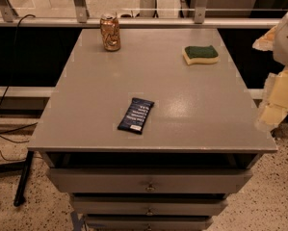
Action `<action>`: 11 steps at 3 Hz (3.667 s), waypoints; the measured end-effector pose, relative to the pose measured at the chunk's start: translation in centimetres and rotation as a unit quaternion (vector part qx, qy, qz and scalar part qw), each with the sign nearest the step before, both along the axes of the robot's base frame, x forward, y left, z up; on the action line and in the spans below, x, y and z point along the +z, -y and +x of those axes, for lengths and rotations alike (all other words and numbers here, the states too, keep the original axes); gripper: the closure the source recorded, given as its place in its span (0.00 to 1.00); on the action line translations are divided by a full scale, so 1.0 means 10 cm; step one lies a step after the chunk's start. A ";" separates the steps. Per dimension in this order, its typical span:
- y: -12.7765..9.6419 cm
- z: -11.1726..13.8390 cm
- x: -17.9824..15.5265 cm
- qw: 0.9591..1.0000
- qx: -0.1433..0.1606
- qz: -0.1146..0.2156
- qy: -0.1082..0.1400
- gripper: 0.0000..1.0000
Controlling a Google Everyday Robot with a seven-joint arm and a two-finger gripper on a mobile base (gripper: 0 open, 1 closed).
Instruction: Knock orange can over
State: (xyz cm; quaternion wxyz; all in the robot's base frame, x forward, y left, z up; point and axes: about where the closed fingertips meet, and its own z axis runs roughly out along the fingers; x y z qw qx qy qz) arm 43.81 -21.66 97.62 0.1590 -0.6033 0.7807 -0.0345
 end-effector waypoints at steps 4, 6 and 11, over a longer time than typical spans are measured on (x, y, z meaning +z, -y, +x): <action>-0.87 1.07 -0.03 0.993 0.036 0.111 0.034 0.00; -1.64 1.75 0.07 0.979 0.016 0.192 0.072 0.00; -2.30 3.32 -0.28 0.934 -0.022 0.327 0.141 0.00</action>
Offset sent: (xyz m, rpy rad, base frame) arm 0.0136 0.0084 -0.0006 0.0120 -0.0044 0.0304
